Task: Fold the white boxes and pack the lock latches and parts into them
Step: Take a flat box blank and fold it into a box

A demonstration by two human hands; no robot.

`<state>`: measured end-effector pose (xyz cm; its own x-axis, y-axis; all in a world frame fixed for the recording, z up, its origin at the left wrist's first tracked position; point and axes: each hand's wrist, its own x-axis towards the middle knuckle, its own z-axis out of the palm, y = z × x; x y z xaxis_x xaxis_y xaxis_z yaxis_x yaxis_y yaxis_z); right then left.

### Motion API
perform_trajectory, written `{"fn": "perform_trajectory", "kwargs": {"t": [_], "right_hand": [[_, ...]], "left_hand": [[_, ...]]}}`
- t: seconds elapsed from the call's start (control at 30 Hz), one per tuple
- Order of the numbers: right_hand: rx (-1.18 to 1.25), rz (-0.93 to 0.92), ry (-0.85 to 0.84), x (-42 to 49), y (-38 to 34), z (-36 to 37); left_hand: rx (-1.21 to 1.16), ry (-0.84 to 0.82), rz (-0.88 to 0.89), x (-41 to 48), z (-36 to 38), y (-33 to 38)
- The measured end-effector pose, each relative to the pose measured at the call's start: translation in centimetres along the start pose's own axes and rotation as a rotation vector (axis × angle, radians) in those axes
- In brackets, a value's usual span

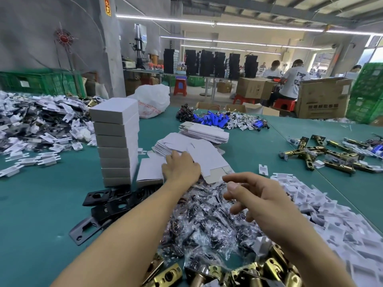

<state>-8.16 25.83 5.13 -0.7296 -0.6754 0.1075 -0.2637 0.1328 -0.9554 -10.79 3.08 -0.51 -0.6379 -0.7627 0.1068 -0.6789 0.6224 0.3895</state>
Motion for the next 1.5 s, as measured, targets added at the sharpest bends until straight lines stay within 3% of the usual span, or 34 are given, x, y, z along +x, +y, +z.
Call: {"fn": "perform_trajectory", "kwargs": {"t": [0.07, 0.13, 0.3, 0.53, 0.87, 1.0, 1.2, 1.37, 1.5], "right_hand": [[0.003, 0.0, -0.004, -0.1, -0.1, 0.0], [-0.003, -0.002, -0.002, -0.1, -0.1, 0.1], [-0.003, -0.008, -0.016, -0.2, -0.2, 0.6], [-0.021, -0.006, -0.023, -0.2, 0.0, 0.5], [-0.022, -0.017, -0.039, -0.2, 0.2, 0.6], [-0.029, -0.029, -0.048, -0.2, 0.2, 0.5], [-0.043, -0.032, -0.06, -0.2, 0.2, 0.8], [-0.046, -0.023, -0.064, -0.3, 0.2, 0.8], [-0.063, -0.03, -0.062, -0.3, 0.2, 0.8]], "left_hand": [[0.174, 0.046, 0.004, 0.4, -1.0, -1.3], [0.248, -0.044, -0.068, 0.8, -1.6, -2.8], [0.231, -0.223, -0.125, 0.7, -1.1, -4.8], [0.325, -0.154, -0.025, 0.8, 0.0, -4.9], [0.414, -0.082, -0.129, 2.4, 0.9, -4.6], [0.501, -0.072, -0.051, 2.8, 1.3, -4.7], [0.273, -0.196, 0.075, 3.8, 0.7, -6.3], [0.226, -0.103, 0.181, 3.2, 0.4, -6.7], [-0.011, 0.025, 0.151, 1.5, 0.0, -5.1]]}}
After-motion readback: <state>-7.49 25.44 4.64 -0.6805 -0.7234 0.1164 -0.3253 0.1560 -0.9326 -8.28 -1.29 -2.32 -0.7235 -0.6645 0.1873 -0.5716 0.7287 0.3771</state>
